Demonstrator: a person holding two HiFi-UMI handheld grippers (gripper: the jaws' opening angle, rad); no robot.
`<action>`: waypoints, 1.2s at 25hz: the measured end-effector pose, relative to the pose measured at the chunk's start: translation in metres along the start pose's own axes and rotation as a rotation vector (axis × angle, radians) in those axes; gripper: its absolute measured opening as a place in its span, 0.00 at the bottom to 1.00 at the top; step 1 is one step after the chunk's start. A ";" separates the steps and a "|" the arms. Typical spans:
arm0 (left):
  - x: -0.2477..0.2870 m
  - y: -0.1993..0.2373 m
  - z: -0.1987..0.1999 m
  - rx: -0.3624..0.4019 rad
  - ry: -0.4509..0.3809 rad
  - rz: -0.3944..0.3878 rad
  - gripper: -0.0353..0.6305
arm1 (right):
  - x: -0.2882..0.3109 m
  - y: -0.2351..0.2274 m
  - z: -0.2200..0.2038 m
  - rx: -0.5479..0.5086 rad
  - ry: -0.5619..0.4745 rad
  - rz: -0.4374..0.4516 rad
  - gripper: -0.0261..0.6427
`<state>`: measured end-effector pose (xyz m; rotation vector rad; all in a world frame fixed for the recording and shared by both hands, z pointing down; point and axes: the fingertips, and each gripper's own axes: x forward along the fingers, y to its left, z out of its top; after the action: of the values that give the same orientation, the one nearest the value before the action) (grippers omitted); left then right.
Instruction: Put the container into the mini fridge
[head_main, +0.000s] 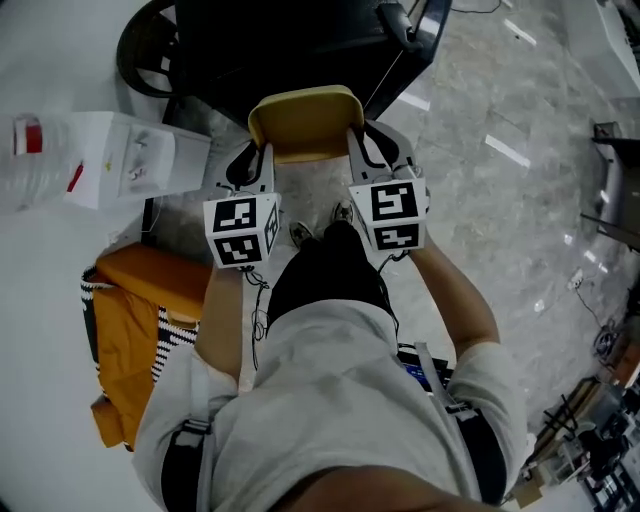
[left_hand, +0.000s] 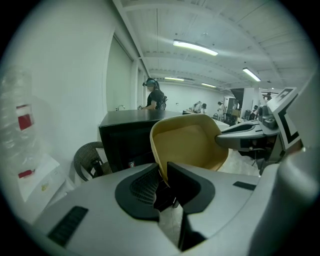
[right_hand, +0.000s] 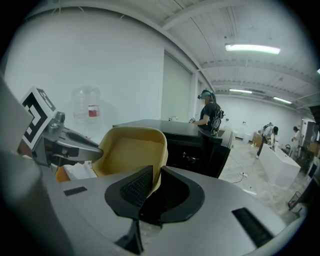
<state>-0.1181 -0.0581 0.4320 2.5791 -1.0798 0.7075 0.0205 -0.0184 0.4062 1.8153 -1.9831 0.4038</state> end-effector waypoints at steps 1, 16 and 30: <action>0.003 0.002 0.000 0.011 -0.001 -0.003 0.15 | 0.002 0.000 0.001 -0.006 -0.012 -0.006 0.15; 0.067 -0.028 -0.049 0.000 -0.051 0.132 0.14 | 0.042 -0.043 -0.072 -0.022 -0.015 0.011 0.15; 0.122 -0.004 -0.108 -0.023 -0.076 0.141 0.14 | 0.108 -0.038 -0.134 -0.031 -0.006 0.062 0.15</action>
<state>-0.0781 -0.0837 0.5879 2.5482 -1.2962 0.6282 0.0661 -0.0522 0.5727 1.7423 -2.0423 0.3840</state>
